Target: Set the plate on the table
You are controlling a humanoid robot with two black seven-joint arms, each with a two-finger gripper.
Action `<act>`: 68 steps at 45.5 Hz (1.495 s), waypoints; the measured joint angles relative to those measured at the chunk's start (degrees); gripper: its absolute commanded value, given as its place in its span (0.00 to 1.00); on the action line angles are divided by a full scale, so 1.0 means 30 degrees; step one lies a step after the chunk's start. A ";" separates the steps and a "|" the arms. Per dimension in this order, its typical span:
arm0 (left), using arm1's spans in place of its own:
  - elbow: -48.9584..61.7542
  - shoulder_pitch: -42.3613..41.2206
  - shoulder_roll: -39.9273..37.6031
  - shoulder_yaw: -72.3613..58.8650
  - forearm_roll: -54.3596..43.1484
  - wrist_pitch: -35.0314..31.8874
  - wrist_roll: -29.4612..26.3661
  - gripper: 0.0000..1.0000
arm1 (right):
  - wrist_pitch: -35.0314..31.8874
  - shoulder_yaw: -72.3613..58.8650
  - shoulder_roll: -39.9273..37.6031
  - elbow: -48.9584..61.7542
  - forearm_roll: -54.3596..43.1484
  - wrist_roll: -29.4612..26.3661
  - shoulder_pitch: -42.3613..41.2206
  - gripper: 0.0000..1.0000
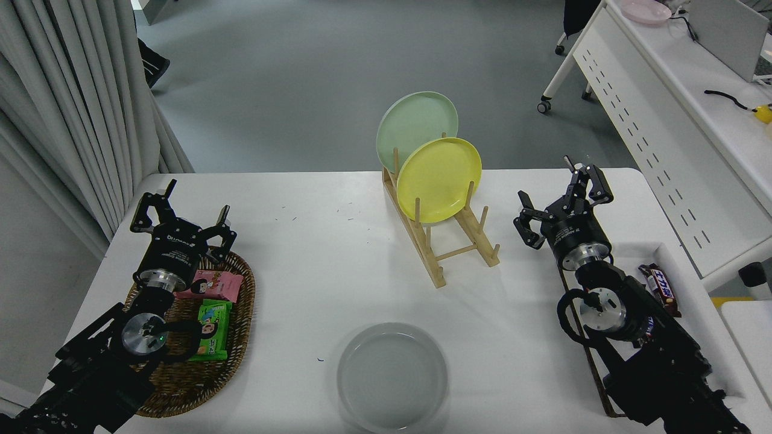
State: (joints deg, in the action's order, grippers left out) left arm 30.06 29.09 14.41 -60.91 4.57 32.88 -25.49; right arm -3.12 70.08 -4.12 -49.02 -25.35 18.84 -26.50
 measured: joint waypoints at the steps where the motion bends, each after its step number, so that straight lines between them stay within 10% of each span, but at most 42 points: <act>1: 0.0000 0.0000 0.0000 0.0000 0.0000 0.0000 0.0000 1.00 | -0.0011 0.0020 0.0014 0.0062 -0.0002 0.0072 0.0029 1.00; 68: 0.0000 -0.0029 -0.0001 0.0003 -0.0001 -0.0034 0.0000 1.00 | -0.0710 -0.0443 0.0525 0.3078 0.1765 0.2651 -0.0264 1.00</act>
State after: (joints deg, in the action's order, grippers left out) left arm 30.06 29.00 14.41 -60.90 4.57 32.78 -25.49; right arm -5.25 68.75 -2.54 -39.78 -20.06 26.80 -27.29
